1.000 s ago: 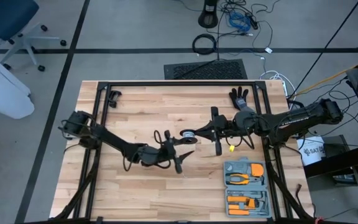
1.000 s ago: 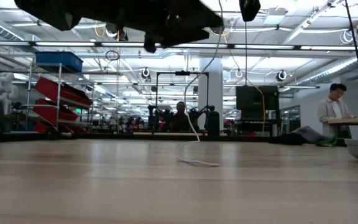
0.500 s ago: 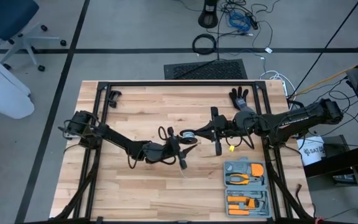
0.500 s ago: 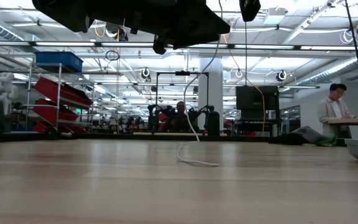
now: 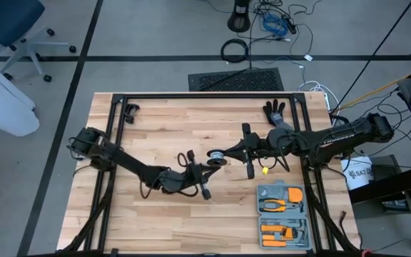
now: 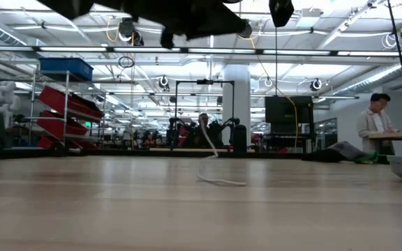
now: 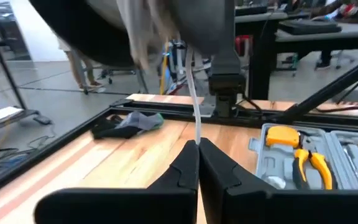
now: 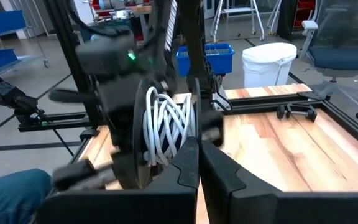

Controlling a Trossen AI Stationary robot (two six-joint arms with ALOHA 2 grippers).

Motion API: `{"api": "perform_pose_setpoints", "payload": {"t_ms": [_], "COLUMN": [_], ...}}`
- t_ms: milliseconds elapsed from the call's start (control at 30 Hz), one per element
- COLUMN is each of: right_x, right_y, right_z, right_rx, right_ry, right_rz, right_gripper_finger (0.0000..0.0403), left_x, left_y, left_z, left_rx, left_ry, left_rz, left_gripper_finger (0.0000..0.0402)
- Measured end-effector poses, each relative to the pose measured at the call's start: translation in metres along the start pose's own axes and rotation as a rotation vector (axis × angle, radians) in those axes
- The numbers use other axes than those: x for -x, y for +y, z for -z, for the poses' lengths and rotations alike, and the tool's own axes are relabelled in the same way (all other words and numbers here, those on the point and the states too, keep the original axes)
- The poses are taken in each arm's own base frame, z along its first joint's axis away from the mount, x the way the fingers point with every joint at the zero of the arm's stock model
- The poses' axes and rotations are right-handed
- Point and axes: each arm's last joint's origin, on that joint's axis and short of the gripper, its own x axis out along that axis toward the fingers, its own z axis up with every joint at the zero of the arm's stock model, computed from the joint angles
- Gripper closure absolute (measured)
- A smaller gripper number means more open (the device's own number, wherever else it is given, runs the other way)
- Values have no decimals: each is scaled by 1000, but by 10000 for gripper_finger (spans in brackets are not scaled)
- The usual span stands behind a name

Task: Coil cords
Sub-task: Uncoil the white cable wire from the spool

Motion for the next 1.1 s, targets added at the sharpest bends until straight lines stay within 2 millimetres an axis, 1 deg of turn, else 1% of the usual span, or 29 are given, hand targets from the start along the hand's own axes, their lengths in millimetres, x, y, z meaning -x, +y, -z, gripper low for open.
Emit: {"api": "perform_pose_setpoints", "payload": {"t_ms": [200, 400, 567, 733, 833, 933, 1100], "right_x": [0, 0, 1, 1, 1, -2, -14], "right_y": [3, 3, 3, 2, 2, 1, -2], "right_z": [1, 3, 7, 8, 9, 14, 25], "right_rx": [-14, -12, -6, -1, -1, 0, 10], "right_ry": [9, 24, 71, 85, 90, 121, 161], "right_rz": [-12, -14, -6, -5, -4, 27, 102], "right_gripper_finger": [403, 403, 403, 403, 403, 403, 403], "left_x": [35, 75, 101, 121, 128, 130, 119], "left_y": [2, 14, 24, 32, 36, 39, 39], "left_z": [-21, -41, -57, -72, -80, -88, -104], "left_rx": [-57, -6, 11, 11, 38, 81, 149], "left_ry": [127, 236, 236, 204, 170, 135, 34], "left_rz": [-38, -46, -68, -78, -98, -107, -86], "left_gripper_finger": [400, 401, 401, 401, 401, 401, 401]}}
